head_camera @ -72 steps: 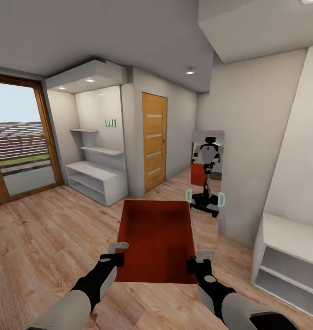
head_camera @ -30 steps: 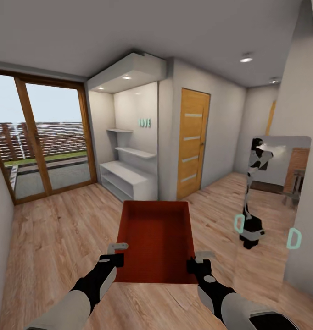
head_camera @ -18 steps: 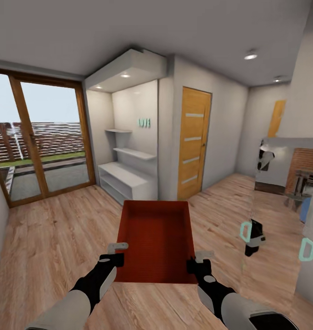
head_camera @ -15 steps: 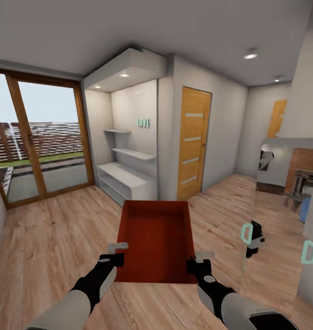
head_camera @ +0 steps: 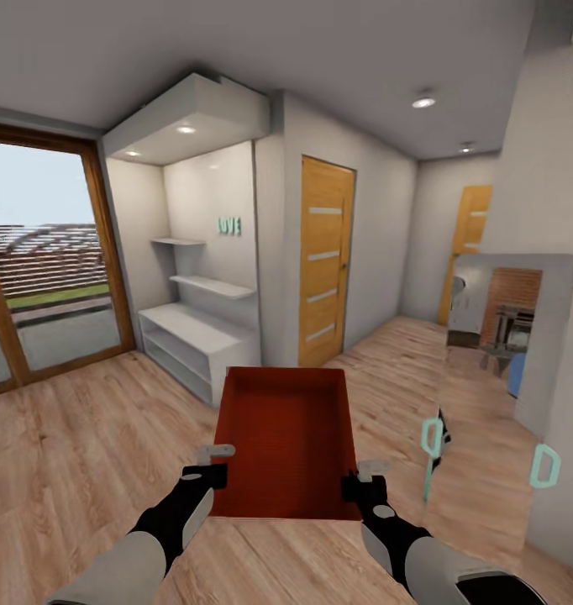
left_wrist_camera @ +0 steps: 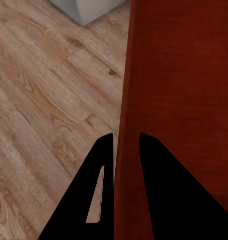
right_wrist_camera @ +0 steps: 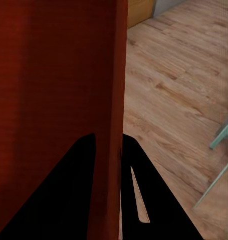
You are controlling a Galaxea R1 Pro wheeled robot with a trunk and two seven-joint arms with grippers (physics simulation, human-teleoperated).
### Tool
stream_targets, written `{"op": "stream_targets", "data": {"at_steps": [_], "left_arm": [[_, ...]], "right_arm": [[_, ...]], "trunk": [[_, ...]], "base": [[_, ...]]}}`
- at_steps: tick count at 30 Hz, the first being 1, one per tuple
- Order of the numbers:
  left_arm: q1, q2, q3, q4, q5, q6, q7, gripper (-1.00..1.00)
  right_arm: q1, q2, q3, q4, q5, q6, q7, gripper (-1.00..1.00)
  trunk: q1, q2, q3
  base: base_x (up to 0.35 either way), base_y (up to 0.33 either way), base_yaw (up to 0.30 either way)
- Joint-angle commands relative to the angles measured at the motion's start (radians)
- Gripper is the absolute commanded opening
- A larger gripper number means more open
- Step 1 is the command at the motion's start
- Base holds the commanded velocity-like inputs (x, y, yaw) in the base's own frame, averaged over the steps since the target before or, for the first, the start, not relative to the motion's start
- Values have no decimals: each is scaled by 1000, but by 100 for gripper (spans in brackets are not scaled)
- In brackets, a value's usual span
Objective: Move the two storage containers from the living room to the garage. In the garage, place one container on the floor and stack the other container on top of it (either order is fine).
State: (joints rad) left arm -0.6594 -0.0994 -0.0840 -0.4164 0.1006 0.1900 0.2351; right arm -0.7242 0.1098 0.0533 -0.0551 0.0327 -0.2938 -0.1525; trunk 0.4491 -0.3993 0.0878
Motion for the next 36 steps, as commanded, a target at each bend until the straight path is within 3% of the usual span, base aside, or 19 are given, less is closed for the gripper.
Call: {"op": "stream_targets", "data": {"at_steps": [1,22,36], "left_arm": [[0,1,41,-5,-18,-72,29,-100],[0,1,41,-7,-18,-72,29,-100],[0,0,41,-7,-18,-72,29,-100]], "right_arm": [[0,0,-49,1,14,1,14,-100],[0,-1,-49,1,13,2,14,-100],[0,-1,-49,1,13,5,14,-100]], "trunk": [[1,-1,0],[1,-1,0],[1,-1,0]], "base": [[321,0,-242],[321,97,-238],[321,114,-16]]}}
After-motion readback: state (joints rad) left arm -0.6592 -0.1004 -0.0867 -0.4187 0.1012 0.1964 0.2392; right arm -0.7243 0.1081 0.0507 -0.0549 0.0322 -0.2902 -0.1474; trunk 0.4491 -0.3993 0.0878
